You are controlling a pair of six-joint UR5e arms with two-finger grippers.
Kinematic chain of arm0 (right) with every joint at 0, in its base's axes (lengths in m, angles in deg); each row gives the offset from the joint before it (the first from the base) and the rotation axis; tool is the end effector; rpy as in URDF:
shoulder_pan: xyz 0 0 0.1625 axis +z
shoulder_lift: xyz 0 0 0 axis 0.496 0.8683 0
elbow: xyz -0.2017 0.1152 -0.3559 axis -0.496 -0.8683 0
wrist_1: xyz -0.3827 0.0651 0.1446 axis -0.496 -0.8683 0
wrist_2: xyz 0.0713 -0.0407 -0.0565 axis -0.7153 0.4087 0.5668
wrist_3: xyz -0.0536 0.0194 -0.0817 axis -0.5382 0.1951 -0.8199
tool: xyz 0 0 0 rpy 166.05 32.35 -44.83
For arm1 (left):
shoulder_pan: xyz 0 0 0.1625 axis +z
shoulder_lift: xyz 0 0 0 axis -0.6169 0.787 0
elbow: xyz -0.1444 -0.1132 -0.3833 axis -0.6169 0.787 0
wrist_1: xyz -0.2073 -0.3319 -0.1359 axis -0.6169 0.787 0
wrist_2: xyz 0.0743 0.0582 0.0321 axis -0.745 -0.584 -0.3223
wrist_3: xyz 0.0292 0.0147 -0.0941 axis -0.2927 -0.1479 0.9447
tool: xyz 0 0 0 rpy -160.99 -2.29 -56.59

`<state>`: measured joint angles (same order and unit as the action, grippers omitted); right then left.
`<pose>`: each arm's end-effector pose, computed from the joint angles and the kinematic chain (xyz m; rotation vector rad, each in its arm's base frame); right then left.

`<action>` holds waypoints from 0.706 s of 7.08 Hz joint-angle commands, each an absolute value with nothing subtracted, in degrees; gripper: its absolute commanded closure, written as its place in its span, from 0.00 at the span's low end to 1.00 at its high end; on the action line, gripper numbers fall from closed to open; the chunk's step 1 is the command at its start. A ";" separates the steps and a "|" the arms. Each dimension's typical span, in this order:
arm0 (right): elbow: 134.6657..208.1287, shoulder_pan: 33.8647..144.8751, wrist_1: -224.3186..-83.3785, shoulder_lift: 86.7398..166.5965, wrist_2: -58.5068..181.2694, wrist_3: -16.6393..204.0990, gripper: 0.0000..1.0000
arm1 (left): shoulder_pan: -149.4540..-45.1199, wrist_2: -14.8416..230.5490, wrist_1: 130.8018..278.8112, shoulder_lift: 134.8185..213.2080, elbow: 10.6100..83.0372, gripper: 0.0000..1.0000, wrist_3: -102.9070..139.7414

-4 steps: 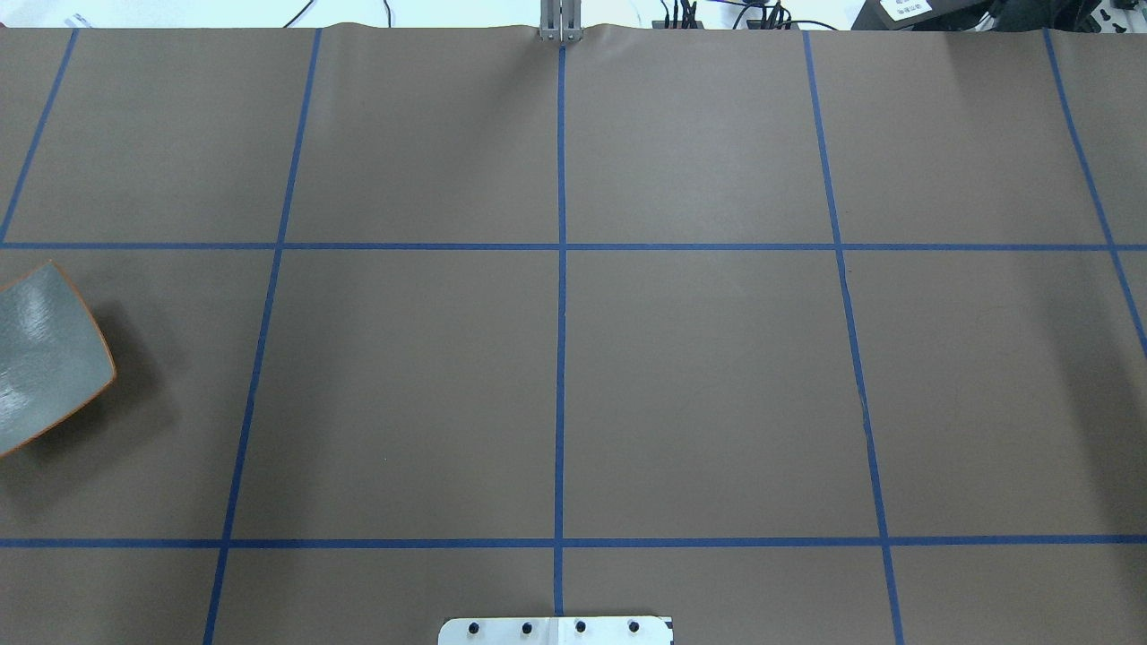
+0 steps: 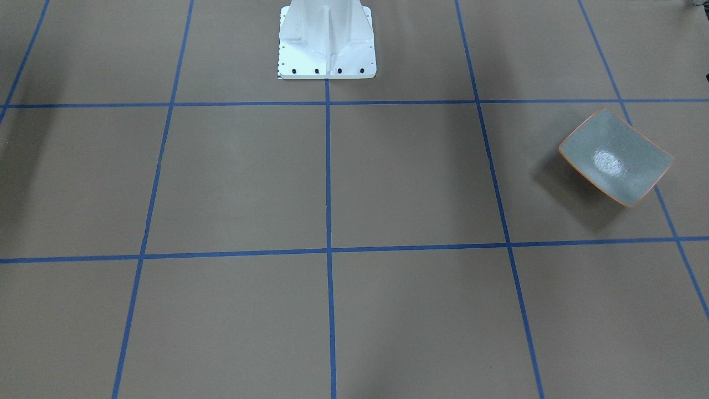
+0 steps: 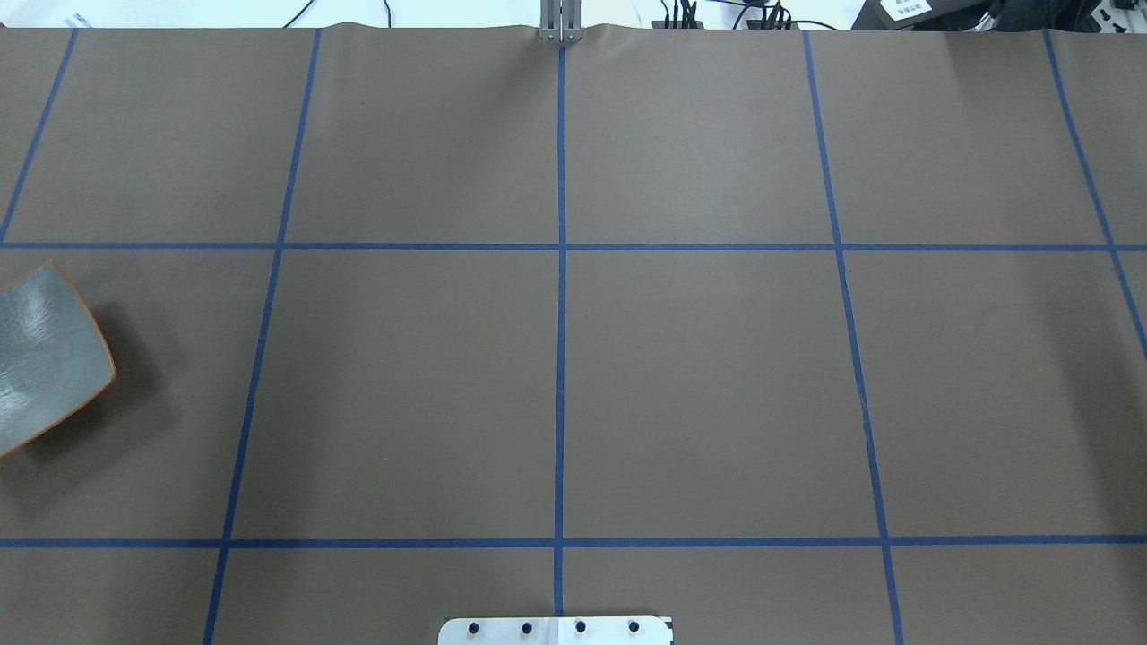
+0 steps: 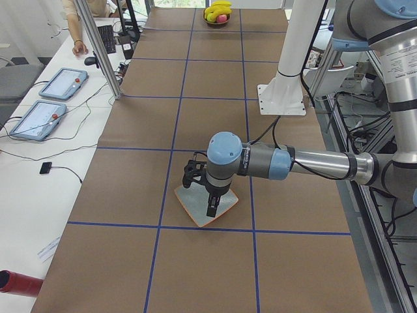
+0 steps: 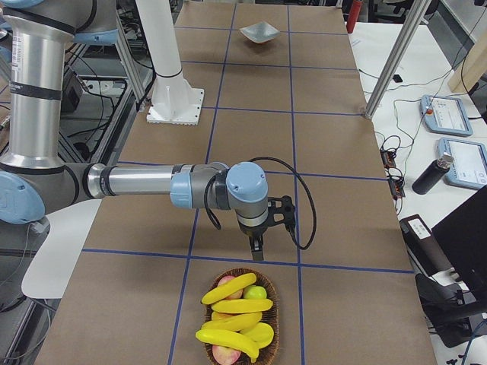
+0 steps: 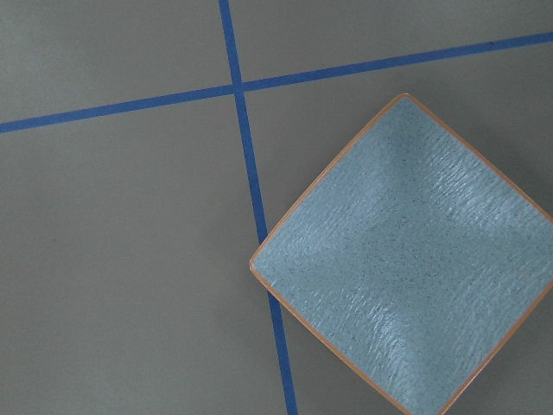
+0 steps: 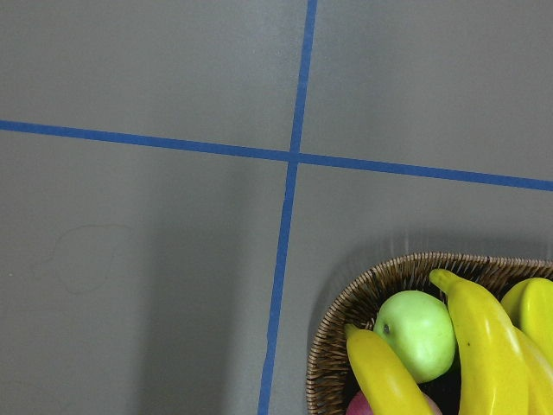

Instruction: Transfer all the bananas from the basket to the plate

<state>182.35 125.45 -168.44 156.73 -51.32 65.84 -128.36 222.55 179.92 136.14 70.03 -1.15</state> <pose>0.1036 -0.4130 0.6188 0.1621 -0.7830 -0.1122 -0.0631 -0.3642 0.5814 0.1560 0.8001 0.1267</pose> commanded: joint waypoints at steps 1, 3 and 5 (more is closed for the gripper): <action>176.88 125.45 -167.81 157.49 -51.82 54.27 0.00 | -128.35 222.55 179.93 136.14 70.02 0.00 -1.15; 168.01 125.45 -159.95 157.23 -52.70 51.92 0.00 | -128.35 222.55 179.93 136.14 70.11 0.00 -1.15; 159.02 125.28 -149.81 156.09 -57.17 52.53 0.01 | -128.35 222.55 179.93 136.14 70.11 0.00 -1.15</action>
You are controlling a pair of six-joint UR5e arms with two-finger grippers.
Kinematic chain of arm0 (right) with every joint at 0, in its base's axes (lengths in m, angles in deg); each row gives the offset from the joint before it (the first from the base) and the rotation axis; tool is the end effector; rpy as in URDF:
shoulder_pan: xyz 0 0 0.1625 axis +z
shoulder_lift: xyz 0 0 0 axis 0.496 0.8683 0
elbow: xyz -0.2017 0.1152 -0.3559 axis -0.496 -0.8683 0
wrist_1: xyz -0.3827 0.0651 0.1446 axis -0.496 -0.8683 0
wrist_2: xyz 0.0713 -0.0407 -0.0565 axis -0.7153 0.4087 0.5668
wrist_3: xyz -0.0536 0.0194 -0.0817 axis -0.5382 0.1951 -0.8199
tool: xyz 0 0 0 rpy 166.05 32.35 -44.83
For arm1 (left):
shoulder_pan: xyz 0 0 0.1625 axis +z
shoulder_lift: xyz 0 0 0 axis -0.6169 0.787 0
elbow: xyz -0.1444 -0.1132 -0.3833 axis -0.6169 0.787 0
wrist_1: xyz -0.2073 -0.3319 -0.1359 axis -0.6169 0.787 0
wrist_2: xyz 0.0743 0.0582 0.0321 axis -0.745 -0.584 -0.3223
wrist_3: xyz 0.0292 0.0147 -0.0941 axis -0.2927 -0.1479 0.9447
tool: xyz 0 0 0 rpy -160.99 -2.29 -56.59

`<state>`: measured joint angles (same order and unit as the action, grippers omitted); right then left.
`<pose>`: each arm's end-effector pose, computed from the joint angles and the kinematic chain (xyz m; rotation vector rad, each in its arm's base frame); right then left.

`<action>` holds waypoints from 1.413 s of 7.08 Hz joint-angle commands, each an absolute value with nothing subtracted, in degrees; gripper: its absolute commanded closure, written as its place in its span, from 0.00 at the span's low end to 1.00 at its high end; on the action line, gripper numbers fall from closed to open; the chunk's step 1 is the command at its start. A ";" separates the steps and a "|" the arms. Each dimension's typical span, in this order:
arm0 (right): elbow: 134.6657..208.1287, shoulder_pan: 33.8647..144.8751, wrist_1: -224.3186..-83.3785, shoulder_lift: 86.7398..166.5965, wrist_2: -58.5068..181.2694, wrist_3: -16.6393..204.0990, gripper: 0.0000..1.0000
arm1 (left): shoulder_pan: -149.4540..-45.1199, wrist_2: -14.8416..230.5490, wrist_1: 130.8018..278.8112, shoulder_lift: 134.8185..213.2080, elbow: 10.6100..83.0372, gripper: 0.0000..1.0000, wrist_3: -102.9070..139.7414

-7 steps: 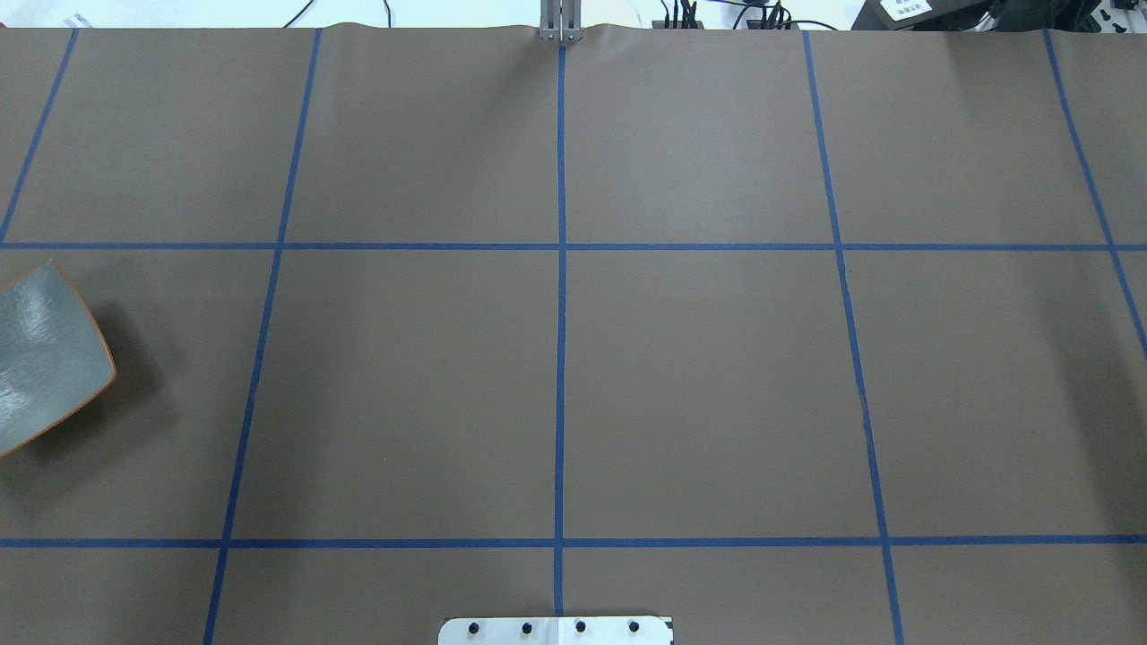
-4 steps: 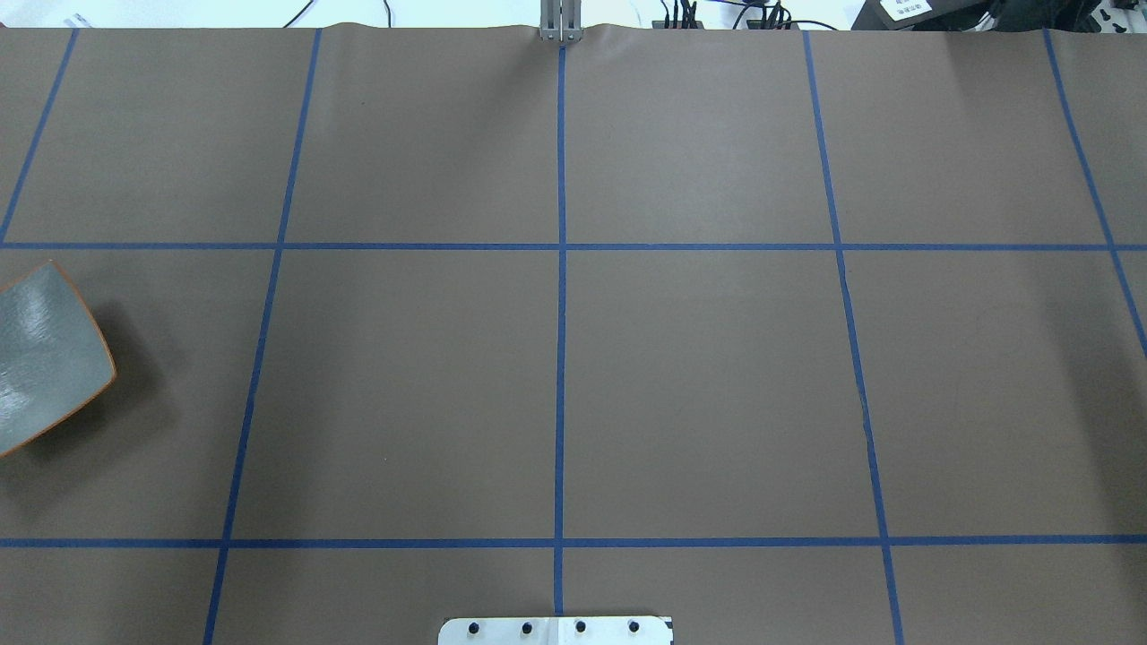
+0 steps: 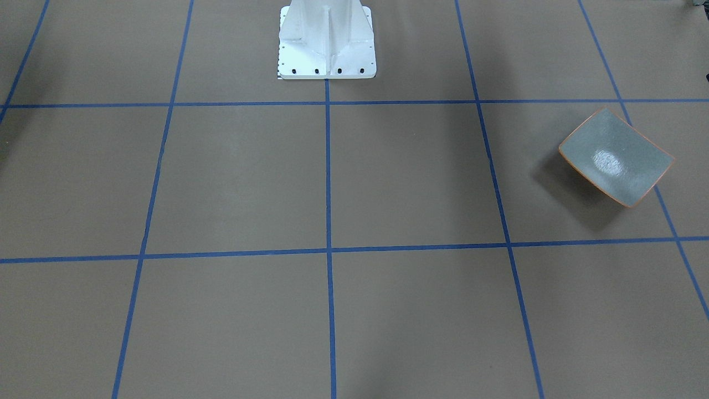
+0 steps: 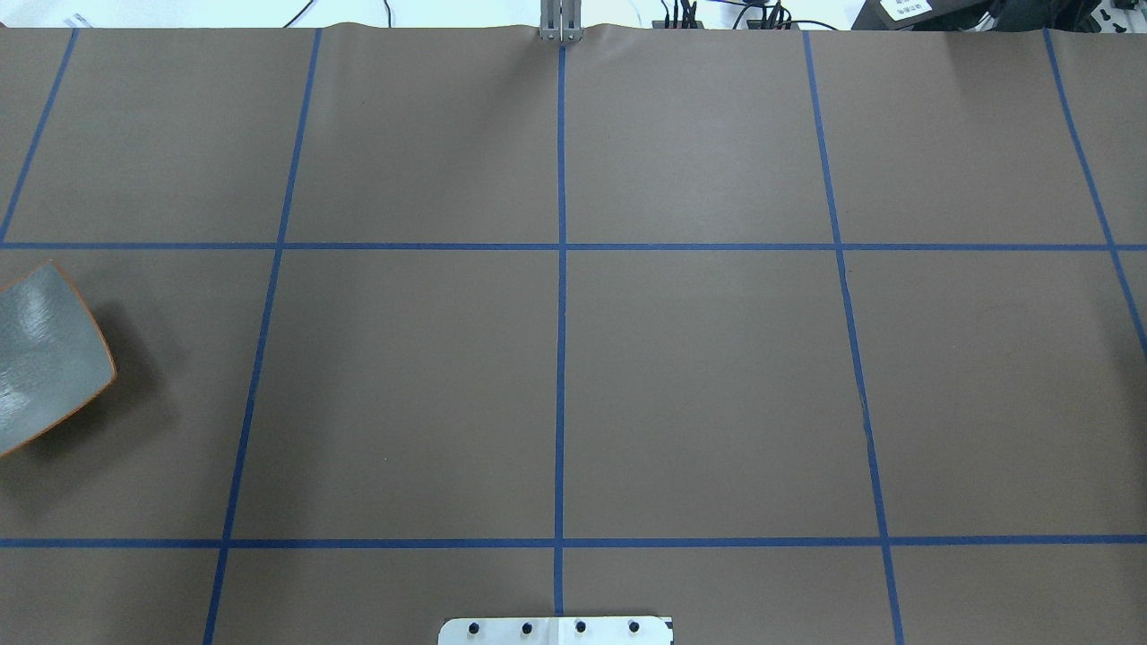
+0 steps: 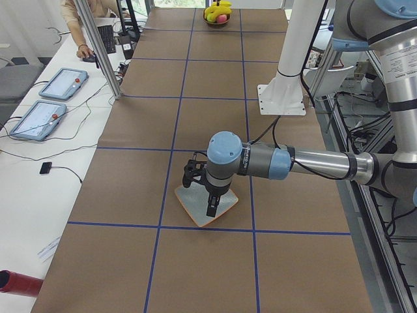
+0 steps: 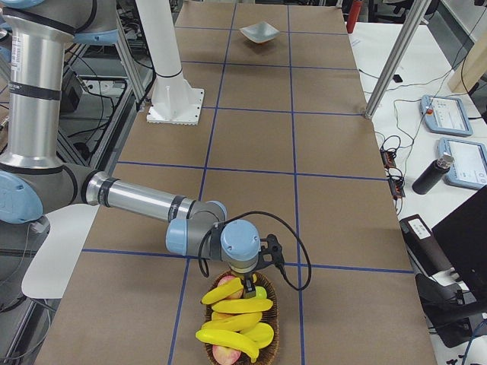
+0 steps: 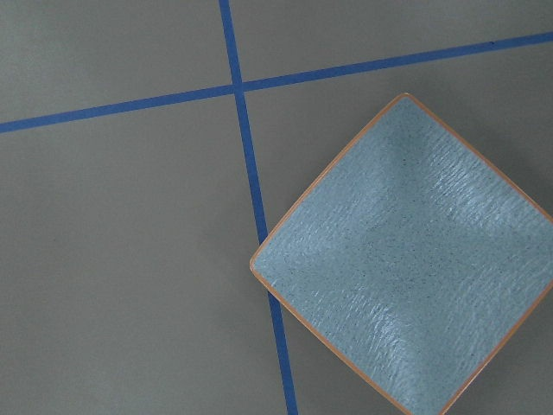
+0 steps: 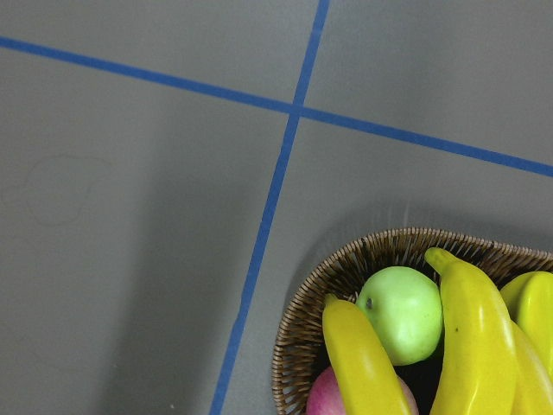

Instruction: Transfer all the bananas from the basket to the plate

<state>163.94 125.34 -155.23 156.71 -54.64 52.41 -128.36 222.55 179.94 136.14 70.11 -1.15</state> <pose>0.0972 -0.3964 0.7485 0.1854 -0.8400 -0.2957 -0.0631 -0.3642 0.5806 0.1576 0.8000 0.1274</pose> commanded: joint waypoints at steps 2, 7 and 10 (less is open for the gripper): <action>159.70 123.45 -148.74 156.09 -57.98 56.64 0.03 | -128.35 222.55 179.85 136.05 70.11 0.00 -1.15; 159.09 119.65 -148.12 156.44 -55.62 56.75 0.13 | -128.35 222.55 179.85 136.05 70.02 0.00 -1.15; 159.09 119.12 -148.21 156.53 -54.02 56.40 0.40 | -128.35 222.55 179.85 135.87 70.02 0.00 -1.15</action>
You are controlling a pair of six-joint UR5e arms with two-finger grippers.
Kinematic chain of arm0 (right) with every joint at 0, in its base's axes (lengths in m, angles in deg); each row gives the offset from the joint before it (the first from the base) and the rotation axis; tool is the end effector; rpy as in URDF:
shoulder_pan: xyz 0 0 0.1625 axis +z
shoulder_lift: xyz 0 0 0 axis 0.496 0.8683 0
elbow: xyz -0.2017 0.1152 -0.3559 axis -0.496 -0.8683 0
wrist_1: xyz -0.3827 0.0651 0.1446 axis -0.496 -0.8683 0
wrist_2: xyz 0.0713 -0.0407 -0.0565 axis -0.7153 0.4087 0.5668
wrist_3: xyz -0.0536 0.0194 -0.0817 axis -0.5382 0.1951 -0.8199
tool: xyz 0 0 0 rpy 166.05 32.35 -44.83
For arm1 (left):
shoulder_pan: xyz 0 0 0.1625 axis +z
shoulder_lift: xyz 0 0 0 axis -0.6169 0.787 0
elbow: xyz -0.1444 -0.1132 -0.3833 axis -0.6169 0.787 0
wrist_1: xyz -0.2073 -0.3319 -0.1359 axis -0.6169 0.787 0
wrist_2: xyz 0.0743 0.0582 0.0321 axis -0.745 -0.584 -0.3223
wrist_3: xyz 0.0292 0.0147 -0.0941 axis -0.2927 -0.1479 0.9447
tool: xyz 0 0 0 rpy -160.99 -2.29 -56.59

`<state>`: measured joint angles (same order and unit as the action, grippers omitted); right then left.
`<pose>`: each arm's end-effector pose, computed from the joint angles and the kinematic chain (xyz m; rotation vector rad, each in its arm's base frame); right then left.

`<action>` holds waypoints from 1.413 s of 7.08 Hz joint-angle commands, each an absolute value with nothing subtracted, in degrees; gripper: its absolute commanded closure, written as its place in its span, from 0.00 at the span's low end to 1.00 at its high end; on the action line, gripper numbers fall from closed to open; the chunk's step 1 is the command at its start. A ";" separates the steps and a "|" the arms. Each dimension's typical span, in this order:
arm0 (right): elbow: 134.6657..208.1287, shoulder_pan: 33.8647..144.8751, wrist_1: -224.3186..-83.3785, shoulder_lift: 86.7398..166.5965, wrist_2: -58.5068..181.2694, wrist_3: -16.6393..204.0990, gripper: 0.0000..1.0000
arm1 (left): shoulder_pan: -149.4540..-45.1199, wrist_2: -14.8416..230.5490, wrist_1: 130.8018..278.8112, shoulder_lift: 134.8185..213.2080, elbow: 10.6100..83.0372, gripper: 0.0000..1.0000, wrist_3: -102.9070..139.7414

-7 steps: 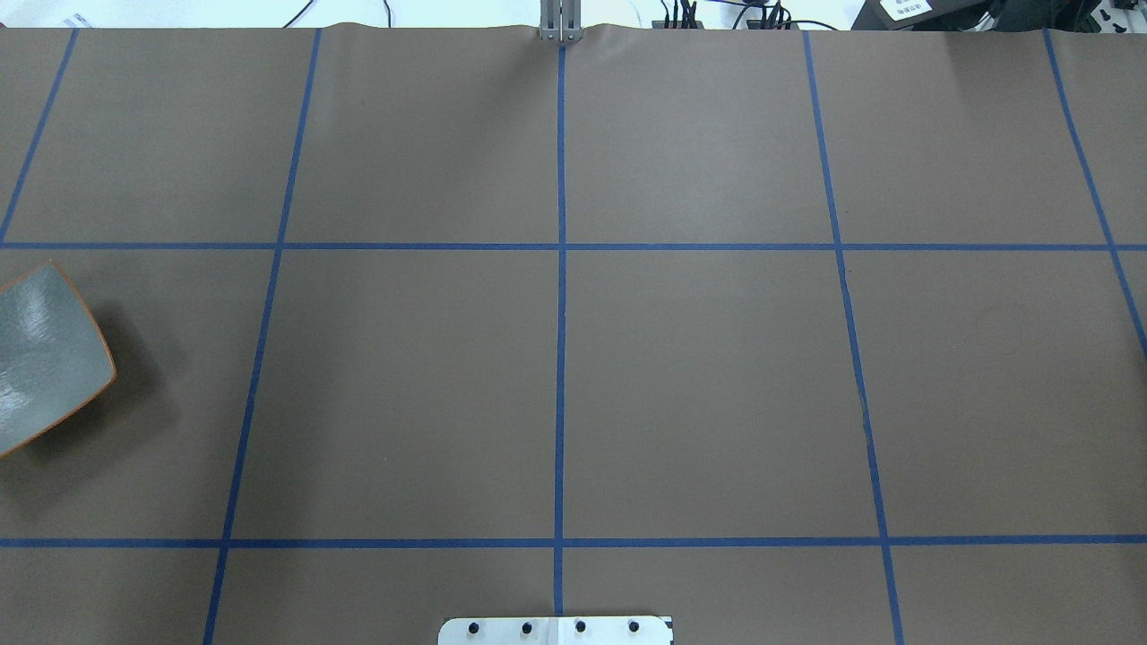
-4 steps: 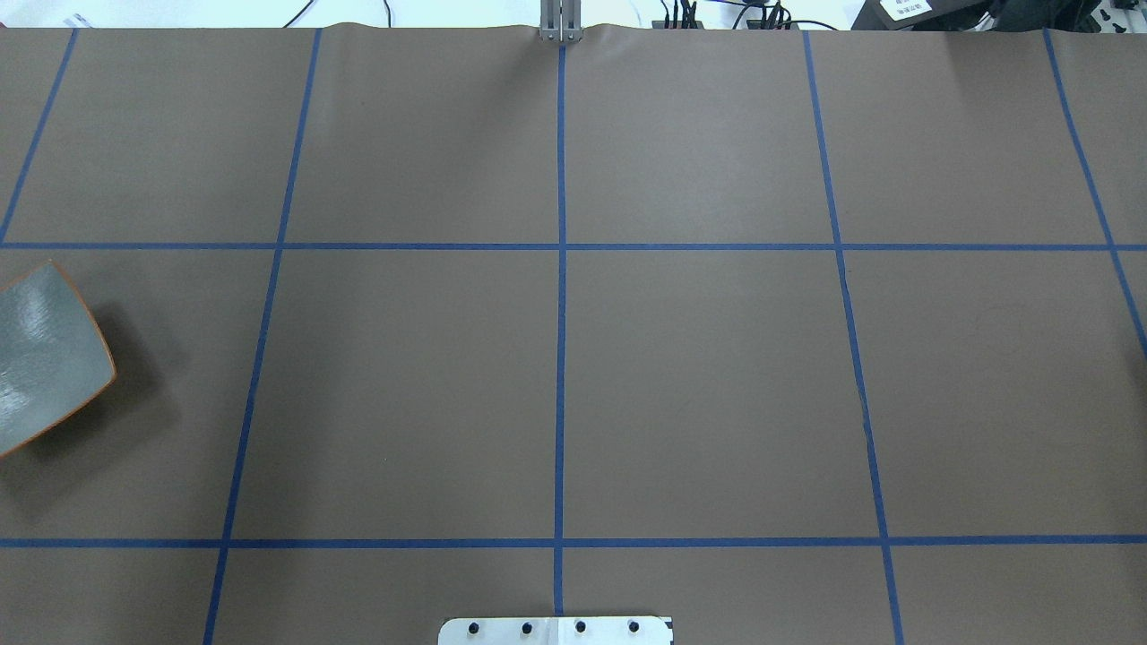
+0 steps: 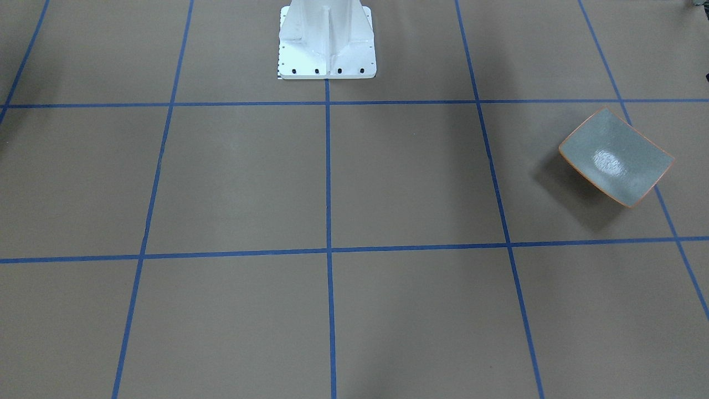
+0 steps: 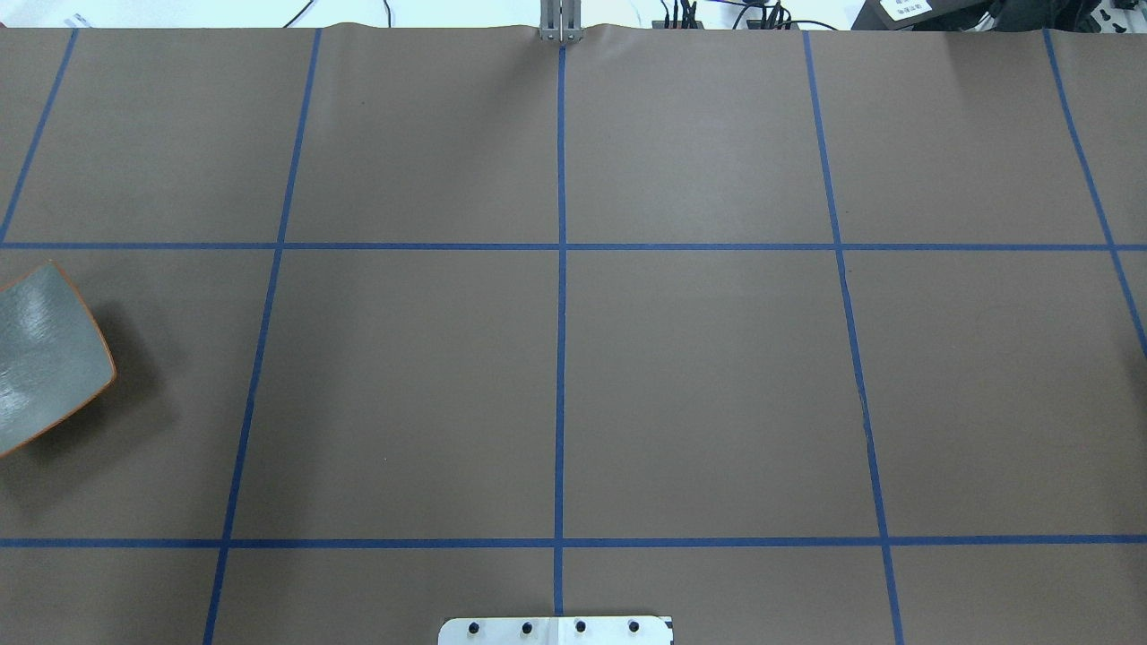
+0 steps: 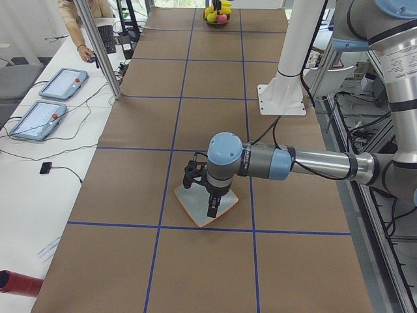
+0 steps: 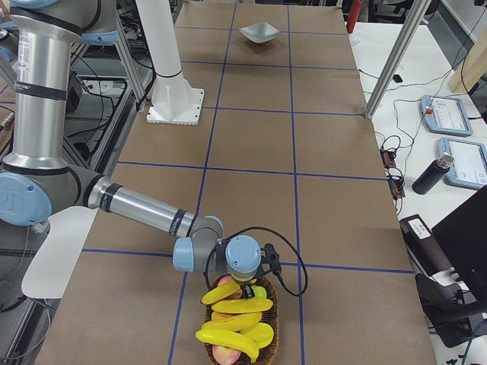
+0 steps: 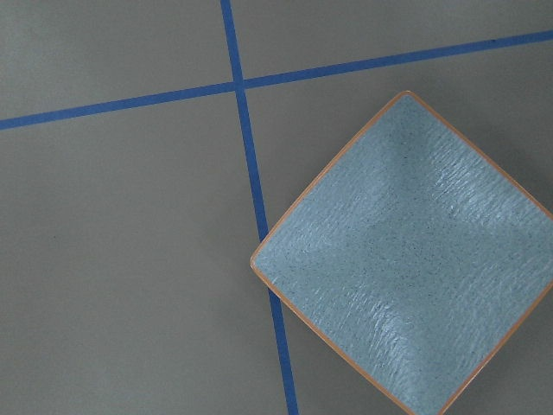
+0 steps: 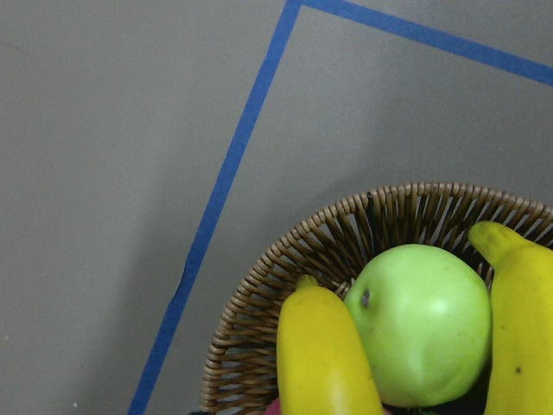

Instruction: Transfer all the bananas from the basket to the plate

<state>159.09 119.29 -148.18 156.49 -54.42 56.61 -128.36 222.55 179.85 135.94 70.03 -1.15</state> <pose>0.0552 -0.3998 0.7752 0.1483 -0.8438 -0.3443 -0.0631 -0.3626 0.5828 0.1515 0.8004 0.1248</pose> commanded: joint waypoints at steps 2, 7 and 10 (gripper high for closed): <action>159.09 118.86 -148.21 156.62 -53.94 54.66 0.80 | -128.35 222.55 179.85 135.87 69.94 0.00 -1.15; 163.55 120.78 -149.17 156.09 -54.64 55.42 1.00 | -128.35 222.46 179.67 135.96 70.46 0.00 -1.24; 176.19 120.71 -152.86 156.00 -54.64 74.00 1.00 | -128.35 222.55 179.67 138.41 70.55 0.00 -0.54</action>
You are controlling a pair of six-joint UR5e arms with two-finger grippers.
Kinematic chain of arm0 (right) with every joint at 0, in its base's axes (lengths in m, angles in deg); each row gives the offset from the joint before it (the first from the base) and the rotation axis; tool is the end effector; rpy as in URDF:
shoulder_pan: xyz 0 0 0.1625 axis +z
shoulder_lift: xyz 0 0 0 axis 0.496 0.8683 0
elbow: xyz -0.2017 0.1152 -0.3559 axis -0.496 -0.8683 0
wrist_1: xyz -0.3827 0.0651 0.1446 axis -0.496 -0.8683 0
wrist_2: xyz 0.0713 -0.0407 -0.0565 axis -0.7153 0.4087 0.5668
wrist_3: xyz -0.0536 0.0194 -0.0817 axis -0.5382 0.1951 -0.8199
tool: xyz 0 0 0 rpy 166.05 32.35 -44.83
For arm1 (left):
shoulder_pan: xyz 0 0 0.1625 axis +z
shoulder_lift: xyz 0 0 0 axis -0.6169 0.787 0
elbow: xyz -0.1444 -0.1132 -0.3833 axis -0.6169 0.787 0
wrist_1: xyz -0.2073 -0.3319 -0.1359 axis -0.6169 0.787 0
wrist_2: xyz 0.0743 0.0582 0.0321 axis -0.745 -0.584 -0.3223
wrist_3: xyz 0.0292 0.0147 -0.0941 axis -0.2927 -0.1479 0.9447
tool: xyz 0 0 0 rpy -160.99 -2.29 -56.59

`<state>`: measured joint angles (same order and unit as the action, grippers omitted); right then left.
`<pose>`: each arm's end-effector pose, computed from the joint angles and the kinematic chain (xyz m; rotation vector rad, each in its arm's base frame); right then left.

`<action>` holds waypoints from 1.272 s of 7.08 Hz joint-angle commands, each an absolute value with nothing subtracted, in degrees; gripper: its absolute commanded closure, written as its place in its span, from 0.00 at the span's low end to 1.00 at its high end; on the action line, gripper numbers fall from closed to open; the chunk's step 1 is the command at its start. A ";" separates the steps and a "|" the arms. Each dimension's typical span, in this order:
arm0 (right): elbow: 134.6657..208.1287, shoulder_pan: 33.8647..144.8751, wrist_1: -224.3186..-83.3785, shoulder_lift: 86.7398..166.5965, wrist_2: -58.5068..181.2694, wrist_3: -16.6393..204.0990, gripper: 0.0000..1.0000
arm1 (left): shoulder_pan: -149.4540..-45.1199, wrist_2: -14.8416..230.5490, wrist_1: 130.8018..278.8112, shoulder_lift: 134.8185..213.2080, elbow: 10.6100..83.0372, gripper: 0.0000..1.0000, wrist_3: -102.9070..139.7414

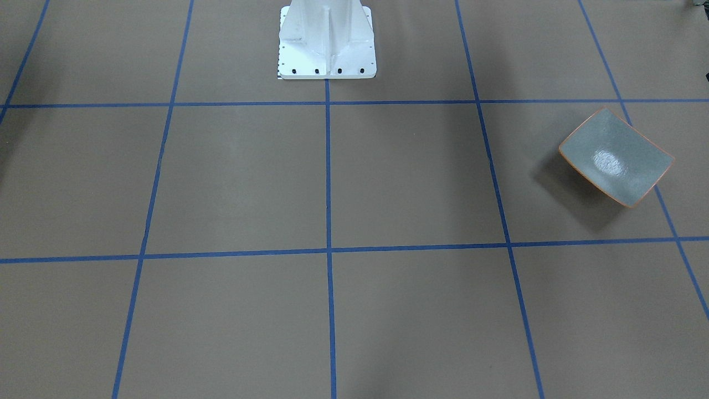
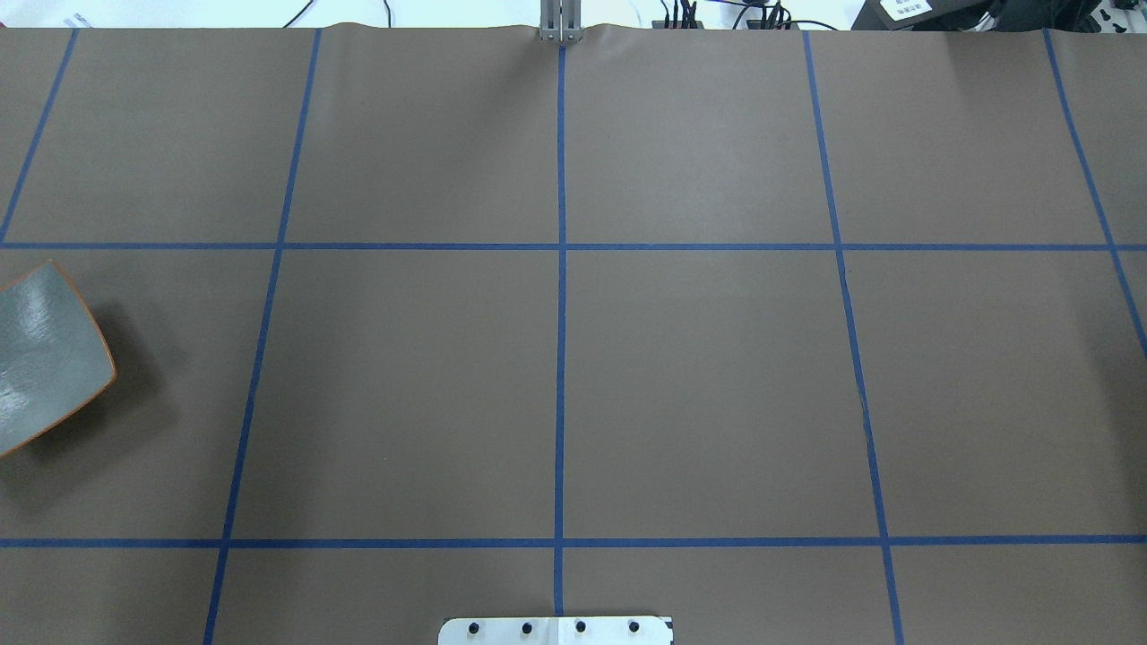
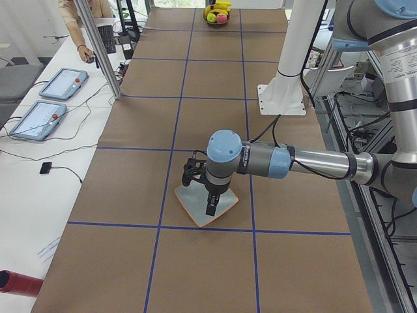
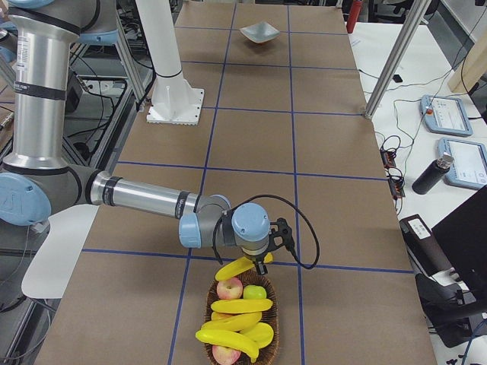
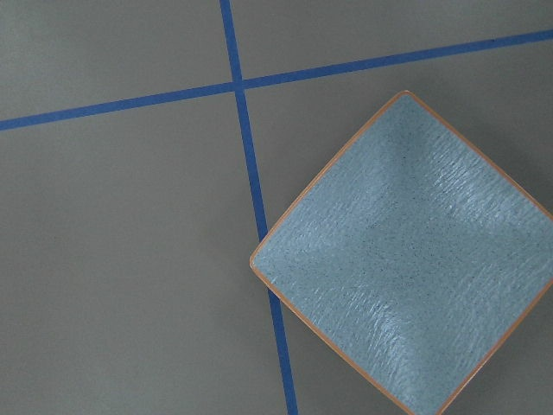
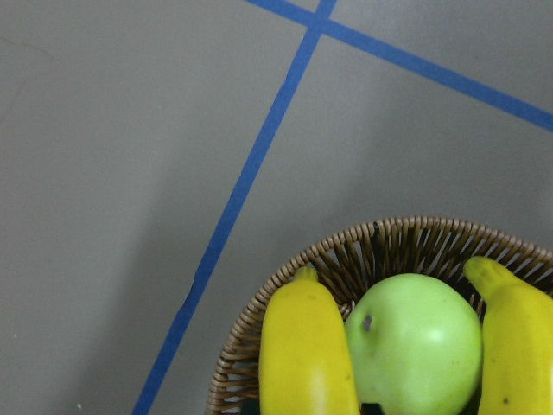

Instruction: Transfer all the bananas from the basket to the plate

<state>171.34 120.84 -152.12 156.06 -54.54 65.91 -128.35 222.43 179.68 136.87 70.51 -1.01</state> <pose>0.0665 -0.4291 0.6752 0.2334 -0.8342 -0.2314 -0.0632 -0.3693 0.5731 0.1709 0.7972 0.1312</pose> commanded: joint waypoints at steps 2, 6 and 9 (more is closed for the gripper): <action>180.41 119.05 -152.51 154.07 -55.43 88.04 1.00 | -128.35 223.25 182.98 143.06 71.95 0.00 -0.53; 185.18 109.58 -151.90 141.37 -55.17 117.31 1.00 | -127.92 224.74 196.35 149.41 69.41 0.00 2.34; 186.07 99.82 -149.45 128.61 -51.85 139.75 1.00 | -120.13 231.16 207.50 151.50 69.50 0.00 20.59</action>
<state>185.82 103.87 -150.89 133.42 -53.69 131.17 -124.04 229.42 203.77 149.88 69.39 12.42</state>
